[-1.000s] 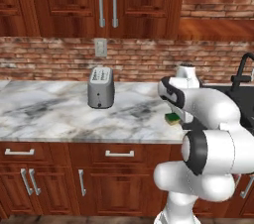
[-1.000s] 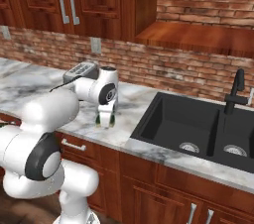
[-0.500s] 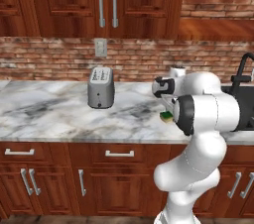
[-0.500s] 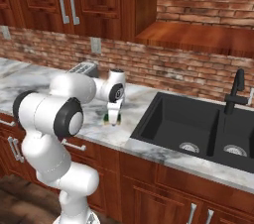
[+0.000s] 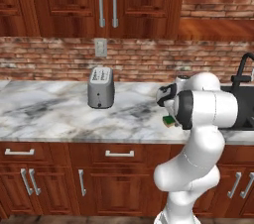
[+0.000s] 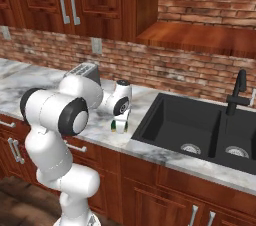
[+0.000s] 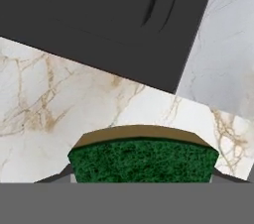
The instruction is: Restock the sink supplies by placing the sponge and soap dispenser on the counter and next to the sink. Make sure the soap dispenser is upright.
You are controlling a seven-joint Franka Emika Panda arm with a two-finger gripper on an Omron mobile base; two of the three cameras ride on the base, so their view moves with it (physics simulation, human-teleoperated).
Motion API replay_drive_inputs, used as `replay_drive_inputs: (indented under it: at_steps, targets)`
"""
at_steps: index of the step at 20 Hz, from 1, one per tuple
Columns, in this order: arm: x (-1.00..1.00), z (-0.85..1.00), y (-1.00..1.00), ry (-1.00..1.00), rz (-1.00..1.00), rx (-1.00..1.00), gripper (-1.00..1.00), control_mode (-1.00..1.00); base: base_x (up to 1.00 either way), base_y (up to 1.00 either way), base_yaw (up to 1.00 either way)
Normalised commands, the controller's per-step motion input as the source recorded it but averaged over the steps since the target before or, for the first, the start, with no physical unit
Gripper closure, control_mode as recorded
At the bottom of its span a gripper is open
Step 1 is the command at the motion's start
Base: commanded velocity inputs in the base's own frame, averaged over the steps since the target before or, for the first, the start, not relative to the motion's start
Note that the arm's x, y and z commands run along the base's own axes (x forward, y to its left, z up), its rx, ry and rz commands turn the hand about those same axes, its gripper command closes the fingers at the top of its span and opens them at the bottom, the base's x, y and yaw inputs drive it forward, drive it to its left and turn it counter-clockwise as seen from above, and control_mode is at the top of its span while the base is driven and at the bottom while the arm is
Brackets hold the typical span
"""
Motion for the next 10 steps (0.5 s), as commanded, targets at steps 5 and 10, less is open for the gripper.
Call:
replay_drive_inputs:
  at_steps: [5,10]
  targets:
    - [0.41,-0.21,-0.17,0.0,0.0,0.01,-1.0,-1.0,0.0,0.0,0.0]
    - [0.31,-0.13,-0.29,0.0,0.0,0.03,-1.0,-1.0,0.0,0.0,0.0]
